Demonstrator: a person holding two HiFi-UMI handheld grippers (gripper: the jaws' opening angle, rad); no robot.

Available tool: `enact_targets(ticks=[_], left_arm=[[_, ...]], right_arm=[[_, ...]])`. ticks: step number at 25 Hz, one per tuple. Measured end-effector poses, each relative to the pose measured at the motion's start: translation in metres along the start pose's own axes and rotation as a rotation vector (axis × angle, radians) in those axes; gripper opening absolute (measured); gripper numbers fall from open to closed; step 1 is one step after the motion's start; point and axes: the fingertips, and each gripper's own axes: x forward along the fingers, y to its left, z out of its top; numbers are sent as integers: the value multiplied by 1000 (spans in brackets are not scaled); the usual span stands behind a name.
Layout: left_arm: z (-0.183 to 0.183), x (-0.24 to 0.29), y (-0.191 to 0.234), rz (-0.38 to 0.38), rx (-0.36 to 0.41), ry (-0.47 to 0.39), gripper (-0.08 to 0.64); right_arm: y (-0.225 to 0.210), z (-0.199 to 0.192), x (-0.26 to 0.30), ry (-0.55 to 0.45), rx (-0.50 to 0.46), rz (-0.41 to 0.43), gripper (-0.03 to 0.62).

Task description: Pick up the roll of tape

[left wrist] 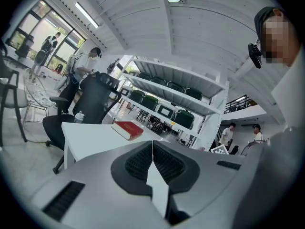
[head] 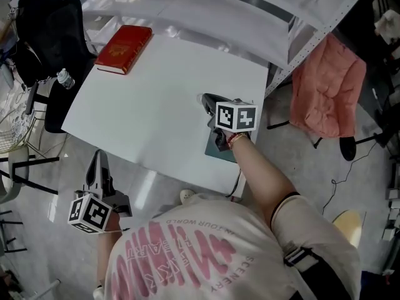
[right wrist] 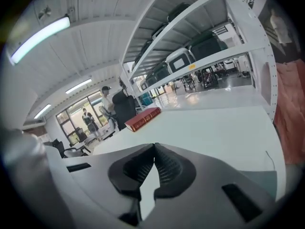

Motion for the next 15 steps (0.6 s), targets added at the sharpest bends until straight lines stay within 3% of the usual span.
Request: enact_targets(ticks=[10,15], left_arm=[[2,-15,24,76,-15,-8,25],[-6,-16,34,105,-29,17,25]], right_arm=[[-37,-28,46,194,-12,-64,14],[-42,-31,61,264,-84,-53,15]])
